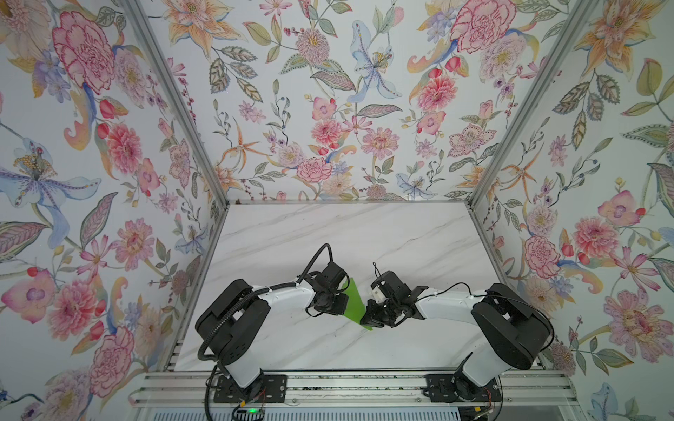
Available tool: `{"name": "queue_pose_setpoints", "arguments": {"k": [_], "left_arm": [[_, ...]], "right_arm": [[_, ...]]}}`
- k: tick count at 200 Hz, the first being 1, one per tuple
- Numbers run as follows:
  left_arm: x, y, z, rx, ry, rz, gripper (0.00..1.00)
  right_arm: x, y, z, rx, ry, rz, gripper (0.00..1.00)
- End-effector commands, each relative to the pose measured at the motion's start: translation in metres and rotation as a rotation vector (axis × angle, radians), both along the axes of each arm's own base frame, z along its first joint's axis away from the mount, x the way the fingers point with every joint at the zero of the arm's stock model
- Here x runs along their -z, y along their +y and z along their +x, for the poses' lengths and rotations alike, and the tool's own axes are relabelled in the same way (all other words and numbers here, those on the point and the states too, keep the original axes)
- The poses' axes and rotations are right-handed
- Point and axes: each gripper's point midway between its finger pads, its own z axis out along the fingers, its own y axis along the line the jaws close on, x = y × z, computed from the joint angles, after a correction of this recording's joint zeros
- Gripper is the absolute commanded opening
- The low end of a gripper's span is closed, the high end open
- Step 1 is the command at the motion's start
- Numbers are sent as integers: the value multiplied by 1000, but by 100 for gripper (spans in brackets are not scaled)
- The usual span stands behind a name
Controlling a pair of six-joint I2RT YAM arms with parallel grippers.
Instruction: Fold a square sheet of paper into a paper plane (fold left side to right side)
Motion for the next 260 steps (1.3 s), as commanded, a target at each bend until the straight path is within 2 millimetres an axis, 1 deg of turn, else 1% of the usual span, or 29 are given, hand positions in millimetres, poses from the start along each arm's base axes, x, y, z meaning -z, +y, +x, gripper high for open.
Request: {"name": "queue_pose_setpoints", "arguments": {"k": [1, 59, 73, 84, 93, 101, 104, 121, 128, 135, 151, 174, 196, 219, 240, 260], "left_arm": [[22, 35, -14, -22, 49, 120, 3], [32, 71, -12, -75, 68, 171, 3], [31, 79, -9, -92, 62, 172, 3], [24, 80, -3, -100, 40, 163, 3], [15, 77, 2, -101, 12, 144, 5], [8, 74, 5, -104, -4, 126, 8], [-3, 70, 9, -106, -33, 97, 9], [-27, 58, 17, -122, -86, 7, 16], [-36, 54, 18, -130, -100, -28, 19], [-43, 50, 19, -140, -112, -63, 22], [-56, 41, 17, -149, -121, -142, 29], [-63, 30, 10, -156, -115, -217, 35], [-64, 18, 2, -150, -115, -256, 41], [-63, 1, -5, -136, -107, -290, 46], [-58, -8, -11, -128, -100, -290, 47], [-51, -12, -13, -128, -90, -285, 48]], "right_arm": [[37, -39, -21, 40, 79, -182, 0], [35, -39, -22, 47, 82, -176, 0], [33, -35, -22, 52, 81, -164, 0], [30, -29, -22, 56, 84, -137, 0], [26, -21, -22, 60, 87, -108, 0], [19, -9, -21, 61, 86, -67, 0], [16, -4, -20, 58, 84, -48, 0], [-5, 25, -17, 29, 62, 51, 0], [-14, 33, -16, 16, 47, 69, 0], [-19, 36, -14, 5, 32, 65, 0], [-24, 30, -10, 5, 1, 18, 6], [-21, 13, -5, 32, -1, -27, 8], [-18, 4, -5, 40, 4, -38, 8], [-18, 1, -4, 36, 6, -37, 8], [-16, 0, -4, 34, 9, -39, 7], [-17, 1, -4, 31, 9, -37, 7]]}}
